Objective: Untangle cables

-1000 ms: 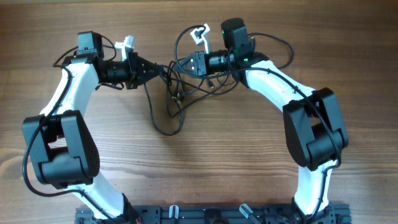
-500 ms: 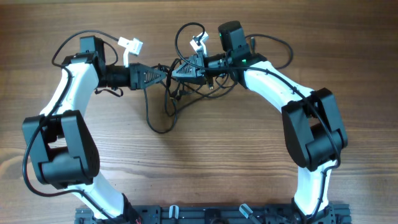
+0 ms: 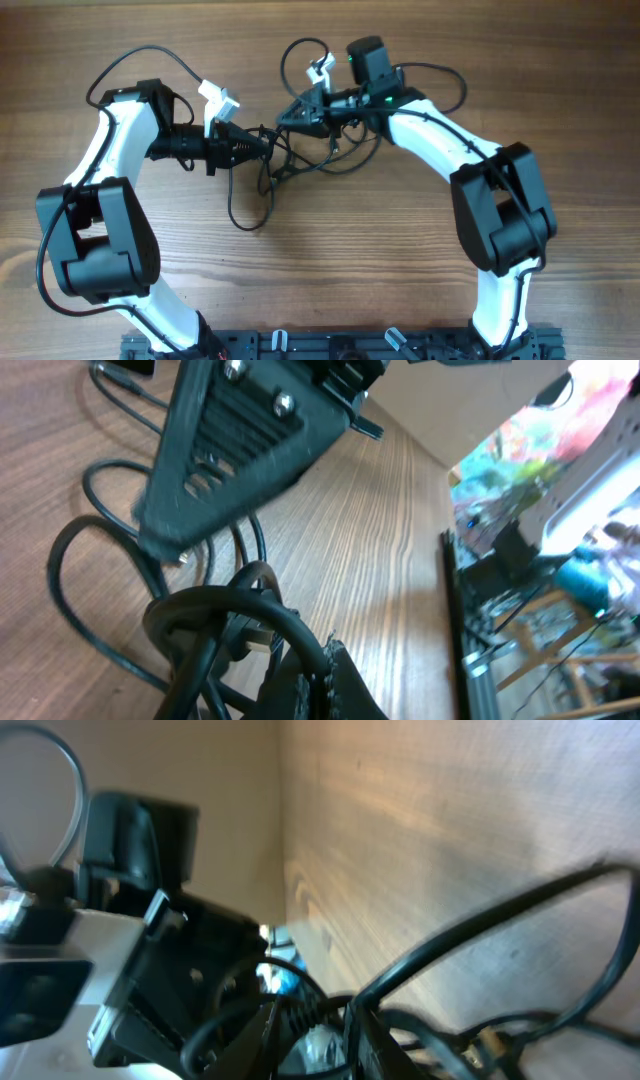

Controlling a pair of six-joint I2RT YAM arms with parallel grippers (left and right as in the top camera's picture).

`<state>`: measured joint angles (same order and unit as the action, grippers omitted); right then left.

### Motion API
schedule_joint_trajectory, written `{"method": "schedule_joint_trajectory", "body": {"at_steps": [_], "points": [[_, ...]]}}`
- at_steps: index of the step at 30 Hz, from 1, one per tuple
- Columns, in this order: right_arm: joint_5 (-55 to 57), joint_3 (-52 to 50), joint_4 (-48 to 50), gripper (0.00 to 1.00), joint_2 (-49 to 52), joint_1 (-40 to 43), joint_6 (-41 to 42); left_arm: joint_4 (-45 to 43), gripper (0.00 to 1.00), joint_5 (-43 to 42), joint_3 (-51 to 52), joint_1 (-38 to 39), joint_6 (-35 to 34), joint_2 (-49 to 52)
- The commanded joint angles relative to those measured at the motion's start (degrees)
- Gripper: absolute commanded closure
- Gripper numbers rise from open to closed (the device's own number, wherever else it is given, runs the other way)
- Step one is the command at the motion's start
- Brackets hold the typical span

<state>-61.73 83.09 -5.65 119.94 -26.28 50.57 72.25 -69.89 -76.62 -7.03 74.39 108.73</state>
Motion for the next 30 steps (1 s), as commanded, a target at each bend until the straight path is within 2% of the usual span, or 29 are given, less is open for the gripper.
{"method": "schedule_joint_trajectory", "body": {"at_steps": [1,3,8,11,14,20,30], "points": [[-2.64,0.79,-1.29,0.77,-0.46,-3.3,0.87,0.04,0.96,0.09,-0.15,0.15,6.21,-0.17],[-2.69,0.79,-1.88,0.79,-0.46,-4.42,0.87,0.04,0.96,0.66,-0.15,0.15,6.21,-0.17],[-5.64,0.79,-2.38,0.77,-0.46,-5.38,0.92,-0.07,0.96,2.82,-0.15,0.15,6.21,-0.17],[-5.75,0.79,-2.34,0.66,-0.46,-5.35,0.94,-0.26,0.96,3.39,-0.15,0.15,6.23,-0.17],[-4.07,0.79,-2.25,0.63,-0.46,-5.38,1.73,-0.85,0.96,3.32,-0.15,0.17,6.25,-0.17],[2.34,0.79,1.64,0.59,-0.46,-5.46,8.22,-1.07,0.96,3.26,-0.15,0.24,6.25,-0.17],[6.03,0.79,13.16,0.59,-0.46,-6.67,18.91,-1.09,0.96,3.58,-0.15,2.84,6.27,-0.17]]}}
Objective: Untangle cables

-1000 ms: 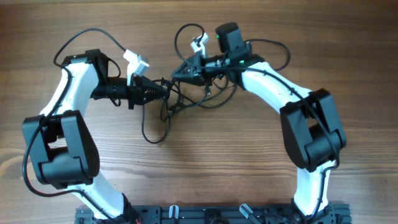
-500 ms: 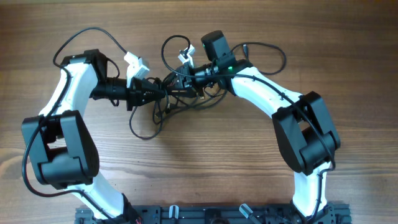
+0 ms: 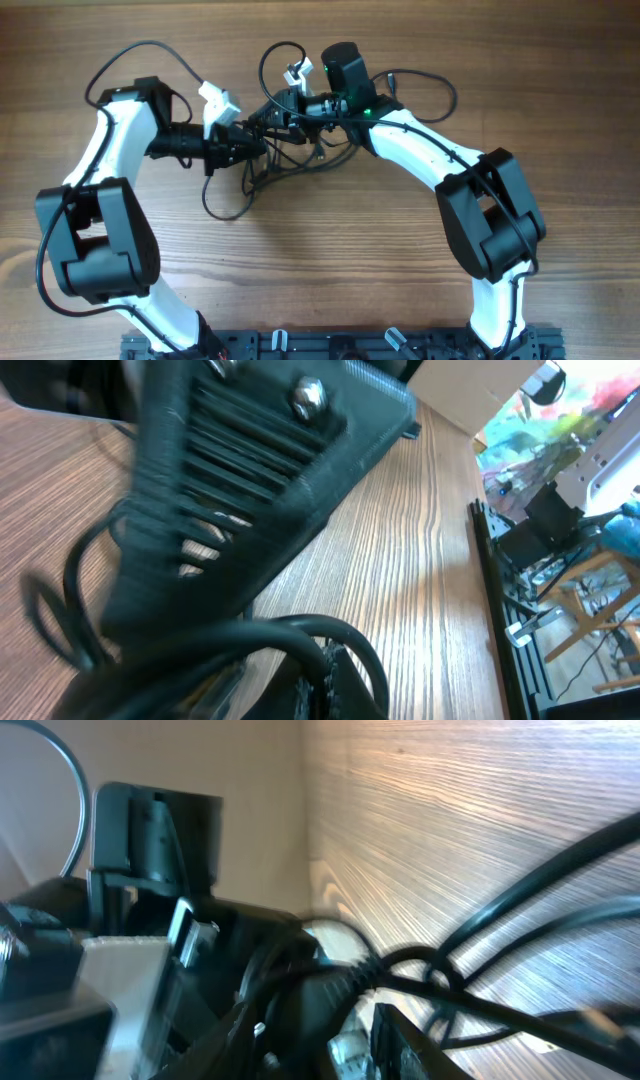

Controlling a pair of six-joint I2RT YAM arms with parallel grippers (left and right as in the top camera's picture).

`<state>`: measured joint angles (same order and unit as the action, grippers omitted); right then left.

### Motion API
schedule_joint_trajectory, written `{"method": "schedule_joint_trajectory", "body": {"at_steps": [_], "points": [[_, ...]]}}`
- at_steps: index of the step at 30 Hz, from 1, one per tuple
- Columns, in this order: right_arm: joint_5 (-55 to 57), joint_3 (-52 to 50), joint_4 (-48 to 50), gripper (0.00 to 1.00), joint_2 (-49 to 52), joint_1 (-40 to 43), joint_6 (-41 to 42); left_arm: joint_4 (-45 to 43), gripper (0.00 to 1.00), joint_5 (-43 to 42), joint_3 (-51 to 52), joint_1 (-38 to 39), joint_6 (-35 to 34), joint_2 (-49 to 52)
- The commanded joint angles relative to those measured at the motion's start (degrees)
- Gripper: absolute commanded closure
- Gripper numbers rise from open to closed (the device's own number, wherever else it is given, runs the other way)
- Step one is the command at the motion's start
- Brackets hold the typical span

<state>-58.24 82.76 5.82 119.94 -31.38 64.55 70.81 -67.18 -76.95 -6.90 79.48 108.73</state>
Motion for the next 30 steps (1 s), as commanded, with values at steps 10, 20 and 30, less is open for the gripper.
{"method": "schedule_joint_trajectory", "body": {"at_steps": [10,20,30], "points": [[8.61,1.11,-3.1,0.59,-0.46,-1.79,3.1,-0.37,0.96,1.05,0.17,3.26,1.11,-0.17],[9.79,1.11,-3.54,0.85,-0.46,-2.78,2.93,-0.52,0.96,1.05,0.17,3.26,1.09,-0.17],[20.33,1.11,-13.0,0.96,-0.46,-1.38,-7.15,-0.72,0.96,0.79,0.17,2.71,0.57,-0.17]]}}
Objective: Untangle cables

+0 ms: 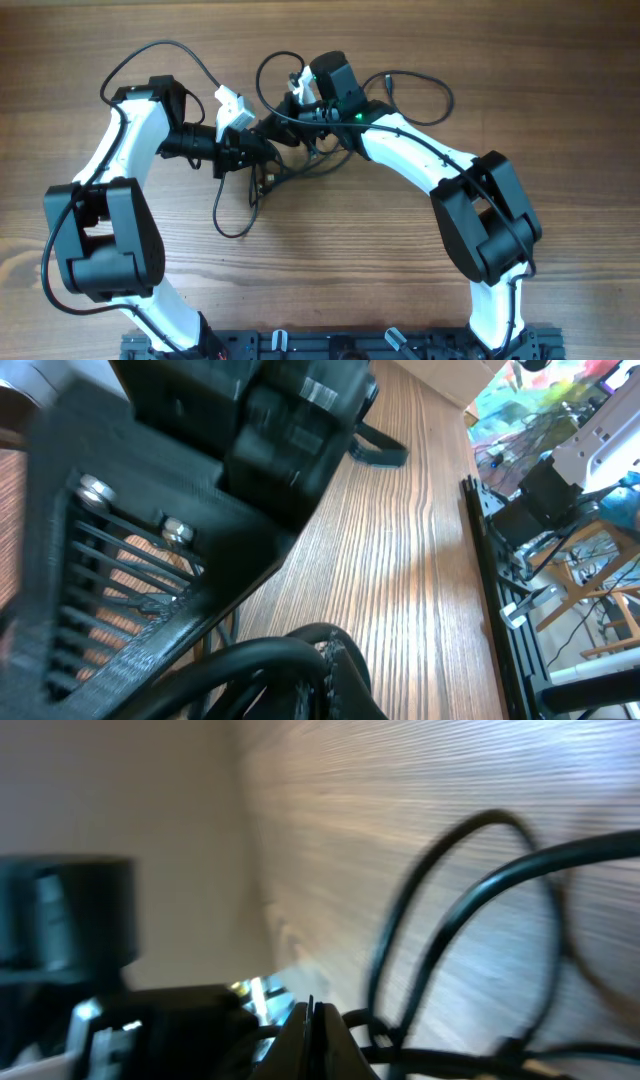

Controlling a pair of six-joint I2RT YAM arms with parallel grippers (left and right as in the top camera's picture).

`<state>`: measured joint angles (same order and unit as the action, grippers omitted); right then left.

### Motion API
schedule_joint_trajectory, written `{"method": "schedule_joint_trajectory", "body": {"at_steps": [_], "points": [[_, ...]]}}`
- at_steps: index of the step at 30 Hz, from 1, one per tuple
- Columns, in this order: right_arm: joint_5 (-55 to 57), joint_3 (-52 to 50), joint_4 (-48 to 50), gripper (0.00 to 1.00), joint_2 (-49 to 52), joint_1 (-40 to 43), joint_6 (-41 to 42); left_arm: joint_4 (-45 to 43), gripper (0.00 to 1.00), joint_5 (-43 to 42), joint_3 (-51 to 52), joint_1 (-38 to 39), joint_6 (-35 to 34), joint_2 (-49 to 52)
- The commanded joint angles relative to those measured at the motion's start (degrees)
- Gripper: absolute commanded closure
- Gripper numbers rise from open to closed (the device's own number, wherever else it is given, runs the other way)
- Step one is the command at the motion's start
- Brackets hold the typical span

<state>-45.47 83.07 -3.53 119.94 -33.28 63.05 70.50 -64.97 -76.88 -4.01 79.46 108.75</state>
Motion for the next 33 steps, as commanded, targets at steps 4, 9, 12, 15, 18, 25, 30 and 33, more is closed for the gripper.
{"method": "schedule_joint_trajectory", "body": {"at_steps": [4,9,12,15,18,25,30,33], "points": [[16.94,0.81,-10.6,0.96,-0.46,1.31,-9.29,-1.29,0.96,-2.27,0.11,-1.22,-1.81,-0.2],[21.42,0.81,-15.8,0.95,-0.46,1.79,-12.66,-3.32,0.96,-3.56,0.11,-3.5,-6.54,-0.2],[16.04,0.81,-14.91,0.61,-0.46,1.84,-13.57,-3.69,0.96,-3.54,0.11,-3.89,-6.78,-0.2],[15.58,0.81,-15.37,0.56,-0.46,2.14,-13.84,-5.92,0.96,-3.56,0.11,-4.85,-10.51,-0.2],[17.31,0.81,-16.72,0.54,-0.44,2.62,-16.63,-11.43,0.96,-3.82,0.11,-6.32,-21.07,-0.2],[20.41,0.81,-20.63,0.58,-0.46,2.84,-21.75,-20.0,0.96,-3.93,0.11,-7.08,-38.45,-0.2],[23.61,0.81,-23.15,0.67,-0.44,2.99,-23.56,-20.17,0.96,-3.98,0.11,-7.06,-38.88,-0.2],[22.51,0.81,-23.19,0.7,-0.46,2.99,-25.7,-20.39,0.96,-4.0,0.11,-6.69,-39.93,-0.2]]}}
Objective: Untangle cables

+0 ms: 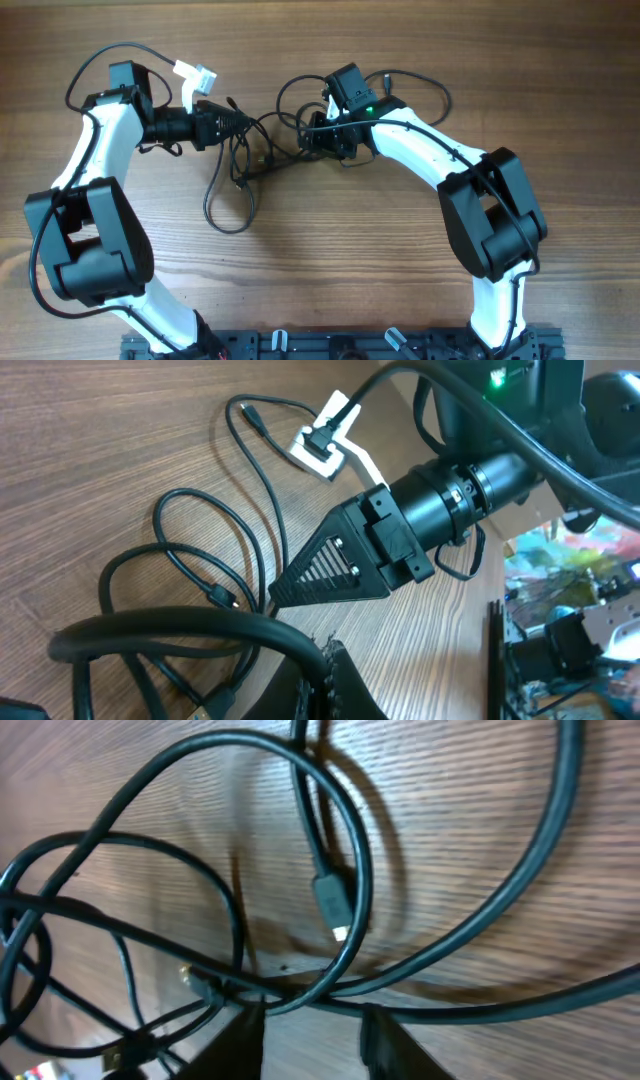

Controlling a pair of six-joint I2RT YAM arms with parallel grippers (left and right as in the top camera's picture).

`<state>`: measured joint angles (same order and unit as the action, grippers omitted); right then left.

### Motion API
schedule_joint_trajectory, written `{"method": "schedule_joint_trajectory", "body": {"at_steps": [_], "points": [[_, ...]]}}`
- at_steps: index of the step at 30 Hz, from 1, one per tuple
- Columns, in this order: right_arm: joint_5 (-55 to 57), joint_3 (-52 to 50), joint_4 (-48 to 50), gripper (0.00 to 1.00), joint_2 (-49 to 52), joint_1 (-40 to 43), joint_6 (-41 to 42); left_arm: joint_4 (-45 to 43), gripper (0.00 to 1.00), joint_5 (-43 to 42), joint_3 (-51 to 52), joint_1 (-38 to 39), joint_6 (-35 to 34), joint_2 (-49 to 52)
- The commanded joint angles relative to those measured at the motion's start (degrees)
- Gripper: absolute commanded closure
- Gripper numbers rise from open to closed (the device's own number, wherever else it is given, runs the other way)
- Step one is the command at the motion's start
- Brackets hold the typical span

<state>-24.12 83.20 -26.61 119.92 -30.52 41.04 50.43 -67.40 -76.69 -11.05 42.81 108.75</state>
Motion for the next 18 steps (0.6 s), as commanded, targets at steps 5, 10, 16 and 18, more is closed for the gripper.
{"method": "schedule_joint_trajectory", "body": {"at_steps": [5,10,16,18], "points": [[-18.01,0.68,1.73,0.66,-0.44,2.54,-17.81,-3.08,0.96,-1.18,-0.09,1.2,-8.63,-0.2],[-35.15,0.7,6.75,0.53,-0.44,4.37,-25.62,-9.09,0.96,1.99,-0.09,1.46,-22.88,-0.2],[-35.52,0.68,8.15,0.48,-0.44,3.32,-28.15,-10.23,0.94,3.06,-0.09,4.39,-25.75,-0.2],[-34.8,0.68,8.41,0.47,-0.44,2.84,-28.17,-10.29,0.86,2.51,-0.09,6.16,-25.75,-0.2]]}}
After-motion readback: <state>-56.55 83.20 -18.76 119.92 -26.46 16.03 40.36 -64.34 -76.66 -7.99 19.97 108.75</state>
